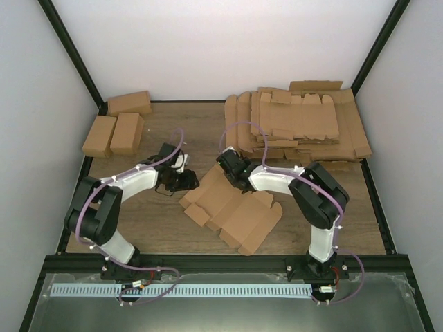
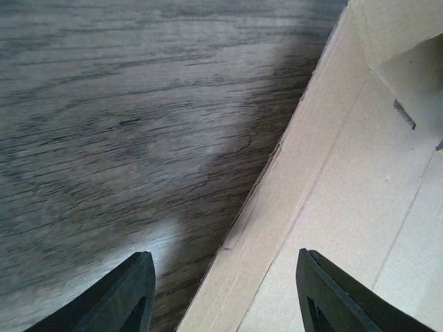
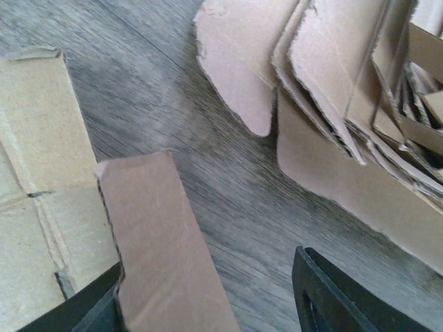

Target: Fold the paper box

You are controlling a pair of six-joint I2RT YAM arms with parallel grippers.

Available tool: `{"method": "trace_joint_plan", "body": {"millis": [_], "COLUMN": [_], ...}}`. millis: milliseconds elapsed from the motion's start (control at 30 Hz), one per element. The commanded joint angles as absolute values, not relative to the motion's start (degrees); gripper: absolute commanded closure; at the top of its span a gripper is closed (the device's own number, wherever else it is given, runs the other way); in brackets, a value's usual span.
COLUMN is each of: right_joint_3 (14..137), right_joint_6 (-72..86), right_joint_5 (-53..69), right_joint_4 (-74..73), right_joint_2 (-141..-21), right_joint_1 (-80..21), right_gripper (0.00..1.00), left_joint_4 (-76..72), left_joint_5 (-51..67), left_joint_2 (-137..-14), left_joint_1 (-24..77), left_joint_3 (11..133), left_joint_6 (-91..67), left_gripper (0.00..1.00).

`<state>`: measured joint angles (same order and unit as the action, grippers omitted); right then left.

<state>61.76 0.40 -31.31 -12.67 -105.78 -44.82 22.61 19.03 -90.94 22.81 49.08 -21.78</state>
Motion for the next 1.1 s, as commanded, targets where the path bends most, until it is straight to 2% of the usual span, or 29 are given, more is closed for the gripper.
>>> {"method": "trace_joint_plan", "body": {"millis": [0, 100, 300, 467, 667, 867, 900, 1000, 1067], "right_joint_3": [65.24, 65.97, 65.61, 62.79, 61.33, 61.09, 60.96, 60.45, 60.30], "right_joint_6": [-0.64, -1.03, -2.95, -4.28, -4.48, -3.47, -3.17, -1.92, -1.08], "right_joint_5": [-29.00, -28.47, -27.39, -27.12, -25.60, -23.72, -23.31, -22.10, -21.72], "right_joint_4": [-13.53, -13.48, -11.62, -7.45, -6.03, -7.15, -7.42, -8.42, -9.36], "right_joint_2": [-107.22, -107.82, -107.17, -104.65, -102.63, -100.72, -100.19, -98.11, -96.93], "right_joint_1": [-43.92, -43.68, -43.69, -43.67, -43.61, -43.68, -43.67, -43.67, -43.64], "right_gripper": [0.44, 0.52, 0.82, 0.98, 0.99, 0.99, 0.99, 0.99, 0.99], "left_joint_4": [20.22, 20.55, 21.09, 20.80, 19.12, 14.83, 13.98, 11.06, 9.20], "left_joint_5": [21.99, 22.78, 24.85, 28.32, 29.65, 34.25, 34.63, 34.49, 34.64], "left_joint_2": [-93.67, -95.88, -98.33, -100.35, -100.25, -100.34, -100.30, -99.92, -99.66], "left_joint_1": [23.11, 23.12, 23.16, 23.29, 23.27, 23.36, 23.38, 23.37, 23.38], "left_joint_3": [50.96, 52.40, 53.97, 54.77, 54.76, 53.85, 53.59, 52.33, 51.38], "left_joint_6": [-19.93, -19.31, -17.66, -16.48, -16.44, -17.57, -17.84, -18.42, -18.80], "left_gripper": [0.42, 0.45, 0.50, 0.54, 0.68, 0.69, 0.67, 0.51, 0.48]}}
